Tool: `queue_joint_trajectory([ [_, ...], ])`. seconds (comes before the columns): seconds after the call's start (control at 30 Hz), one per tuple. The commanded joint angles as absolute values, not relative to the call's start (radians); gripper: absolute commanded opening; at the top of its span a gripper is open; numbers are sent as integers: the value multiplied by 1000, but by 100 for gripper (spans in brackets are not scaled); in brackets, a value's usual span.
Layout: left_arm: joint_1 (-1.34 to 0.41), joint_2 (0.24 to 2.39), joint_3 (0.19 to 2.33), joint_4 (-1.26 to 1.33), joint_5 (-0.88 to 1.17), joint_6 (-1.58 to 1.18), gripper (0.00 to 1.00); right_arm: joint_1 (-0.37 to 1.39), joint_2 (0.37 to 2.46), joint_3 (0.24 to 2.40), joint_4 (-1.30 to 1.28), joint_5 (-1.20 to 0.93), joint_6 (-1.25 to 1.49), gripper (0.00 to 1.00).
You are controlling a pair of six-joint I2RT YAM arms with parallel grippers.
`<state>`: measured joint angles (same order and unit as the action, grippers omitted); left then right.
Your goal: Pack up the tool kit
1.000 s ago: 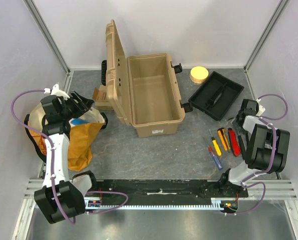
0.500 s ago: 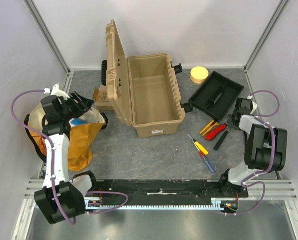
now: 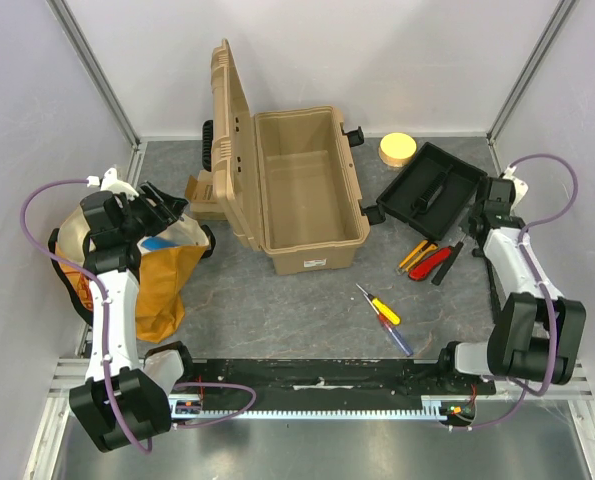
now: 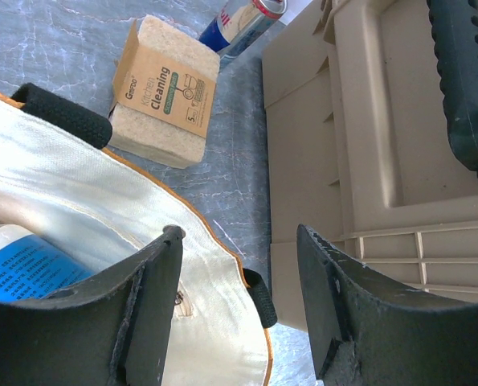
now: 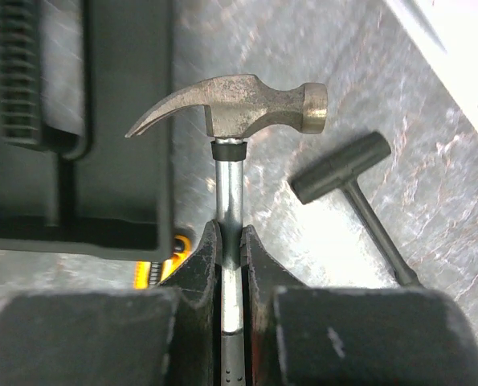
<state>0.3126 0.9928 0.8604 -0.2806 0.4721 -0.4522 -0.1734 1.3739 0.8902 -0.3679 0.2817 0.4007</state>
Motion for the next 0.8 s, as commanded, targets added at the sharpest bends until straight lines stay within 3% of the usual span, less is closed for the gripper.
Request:
queue_joint_trajectory([
  [0.0,311,971,854,-248,463,-459,64,-140,1276,1026,-396,269,411,0],
  [0.33,310,969,854,-255,465,-460,64,154,1230,1218,-292,34,439,0],
  [0.6,310,965,853,-255,456,-456,64,497,1399,1345,-117,153,390,0],
  [0.77,311,959,848,-256,437,-449,64,572,1590,1472,-80,205,386,0],
])
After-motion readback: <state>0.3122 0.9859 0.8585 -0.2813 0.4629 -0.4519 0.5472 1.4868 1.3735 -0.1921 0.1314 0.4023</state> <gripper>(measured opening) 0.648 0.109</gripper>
